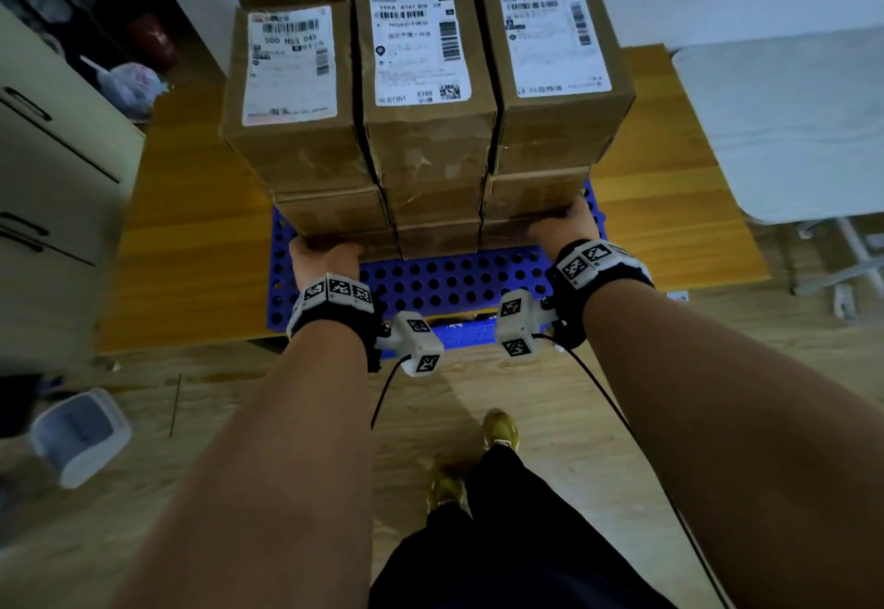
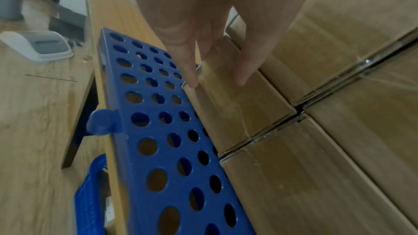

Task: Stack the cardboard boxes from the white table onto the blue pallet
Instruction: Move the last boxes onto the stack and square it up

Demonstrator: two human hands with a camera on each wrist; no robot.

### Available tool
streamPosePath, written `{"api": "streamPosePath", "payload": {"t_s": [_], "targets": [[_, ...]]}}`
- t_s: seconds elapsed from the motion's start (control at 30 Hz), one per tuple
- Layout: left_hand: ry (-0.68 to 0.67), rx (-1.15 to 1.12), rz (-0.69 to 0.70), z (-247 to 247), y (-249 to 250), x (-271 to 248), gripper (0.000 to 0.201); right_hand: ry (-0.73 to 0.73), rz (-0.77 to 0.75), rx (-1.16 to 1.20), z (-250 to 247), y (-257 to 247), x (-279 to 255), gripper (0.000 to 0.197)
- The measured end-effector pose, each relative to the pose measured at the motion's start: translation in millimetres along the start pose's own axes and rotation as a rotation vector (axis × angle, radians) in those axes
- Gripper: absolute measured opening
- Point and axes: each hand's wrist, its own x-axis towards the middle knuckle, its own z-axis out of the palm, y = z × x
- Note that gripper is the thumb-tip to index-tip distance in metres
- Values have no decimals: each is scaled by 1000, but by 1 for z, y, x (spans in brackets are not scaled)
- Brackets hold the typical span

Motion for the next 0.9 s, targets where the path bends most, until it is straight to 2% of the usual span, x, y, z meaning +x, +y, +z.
{"api": "streamPosePath", "payload": {"t_s": [0.57,0.9], "targets": [[0,80,59,4,-3,14,55,14,2,-40,-1,-6,2,56],[0,107,58,8,-3,24,62,11,29,12,3,-10,6,64]]}}
